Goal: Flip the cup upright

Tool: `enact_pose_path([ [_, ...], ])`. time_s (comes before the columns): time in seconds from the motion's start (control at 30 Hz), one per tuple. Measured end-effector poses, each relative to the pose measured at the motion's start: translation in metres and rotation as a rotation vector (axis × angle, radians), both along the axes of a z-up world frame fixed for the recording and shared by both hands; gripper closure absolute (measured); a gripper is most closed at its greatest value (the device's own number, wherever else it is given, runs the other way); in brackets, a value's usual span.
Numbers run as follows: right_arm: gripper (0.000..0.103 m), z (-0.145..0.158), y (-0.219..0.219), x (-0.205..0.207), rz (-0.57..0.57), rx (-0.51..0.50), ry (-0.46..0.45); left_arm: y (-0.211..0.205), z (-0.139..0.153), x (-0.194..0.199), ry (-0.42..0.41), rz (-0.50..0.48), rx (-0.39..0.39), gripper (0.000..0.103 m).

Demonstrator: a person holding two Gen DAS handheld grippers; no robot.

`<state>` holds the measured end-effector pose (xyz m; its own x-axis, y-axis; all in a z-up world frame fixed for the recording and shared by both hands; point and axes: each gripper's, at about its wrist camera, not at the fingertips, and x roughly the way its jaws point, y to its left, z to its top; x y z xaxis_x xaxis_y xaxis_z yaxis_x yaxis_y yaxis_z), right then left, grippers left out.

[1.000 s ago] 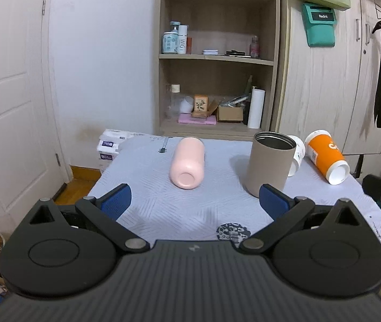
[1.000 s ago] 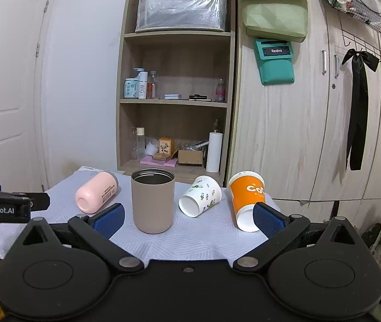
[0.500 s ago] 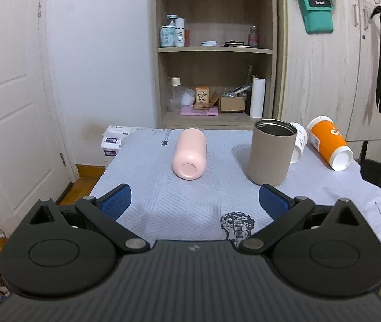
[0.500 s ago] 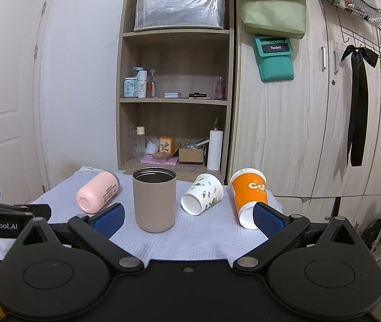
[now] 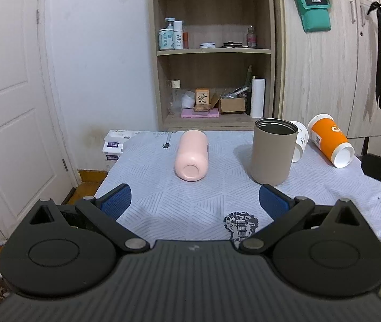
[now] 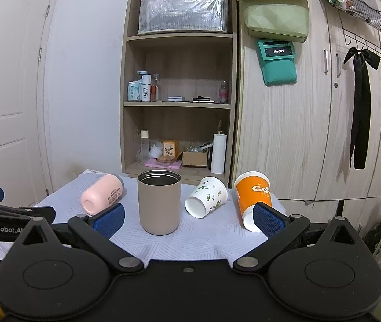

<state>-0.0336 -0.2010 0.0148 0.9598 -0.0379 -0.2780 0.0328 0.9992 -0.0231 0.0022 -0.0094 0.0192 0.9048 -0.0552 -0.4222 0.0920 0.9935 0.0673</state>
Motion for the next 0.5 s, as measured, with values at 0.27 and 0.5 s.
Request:
enact_pose_path([
  [0.27,0.0,-0.0004,-0.0007,-0.0004,-0.007,0.003,0.003,0.0015,-0.0004,-0.0011,-0.009,-0.004,-0.012,0.0],
  [0.5,0.0,0.0001,-0.0018,0.0003,-0.009,0.005,0.009,0.0056,-0.0001,-0.0022,-0.005,-0.018,-0.041,0.0],
])
